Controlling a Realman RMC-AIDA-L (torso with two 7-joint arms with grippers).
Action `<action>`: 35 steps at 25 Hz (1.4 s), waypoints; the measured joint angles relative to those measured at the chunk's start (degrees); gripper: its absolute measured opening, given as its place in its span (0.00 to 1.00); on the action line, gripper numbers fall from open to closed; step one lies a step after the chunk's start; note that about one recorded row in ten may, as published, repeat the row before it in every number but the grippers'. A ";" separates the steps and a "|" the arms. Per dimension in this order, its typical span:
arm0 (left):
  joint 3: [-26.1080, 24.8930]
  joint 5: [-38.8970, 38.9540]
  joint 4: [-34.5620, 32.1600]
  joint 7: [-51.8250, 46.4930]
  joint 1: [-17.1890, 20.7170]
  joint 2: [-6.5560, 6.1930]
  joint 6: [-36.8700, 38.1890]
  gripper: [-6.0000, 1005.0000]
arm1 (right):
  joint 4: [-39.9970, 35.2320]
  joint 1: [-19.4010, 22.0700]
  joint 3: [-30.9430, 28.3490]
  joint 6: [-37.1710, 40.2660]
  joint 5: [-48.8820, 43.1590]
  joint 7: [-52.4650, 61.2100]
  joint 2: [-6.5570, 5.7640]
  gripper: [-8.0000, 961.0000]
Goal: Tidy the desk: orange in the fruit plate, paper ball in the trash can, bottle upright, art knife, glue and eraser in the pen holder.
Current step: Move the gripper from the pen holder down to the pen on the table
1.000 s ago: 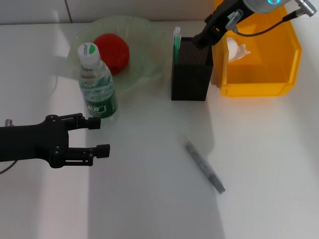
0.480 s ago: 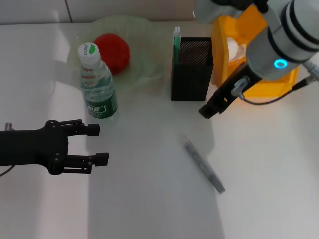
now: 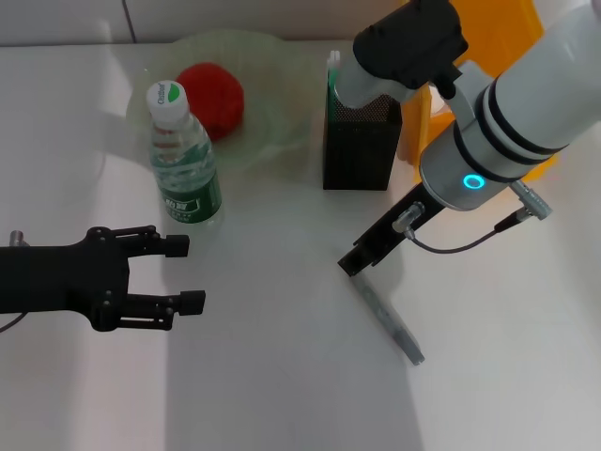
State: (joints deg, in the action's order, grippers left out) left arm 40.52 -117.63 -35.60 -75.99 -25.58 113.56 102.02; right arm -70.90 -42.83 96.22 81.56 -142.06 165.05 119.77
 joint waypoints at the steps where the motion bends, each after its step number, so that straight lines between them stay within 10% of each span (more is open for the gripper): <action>1: 0.00 -0.01 0.00 0.01 0.00 0.03 0.03 0.84 | 0.72 -0.17 0.56 -0.74 0.00 0.05 -0.01 0.53; 35: -0.01 -0.04 -0.07 -0.18 -0.44 0.61 0.09 0.84 | 12.35 -6.07 8.15 -8.37 -0.15 -0.12 0.03 0.37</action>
State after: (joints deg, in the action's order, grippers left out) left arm 40.51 -117.66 -35.67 -76.17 -26.01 114.17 102.11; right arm -58.54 -48.90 104.37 73.20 -142.21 164.93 119.80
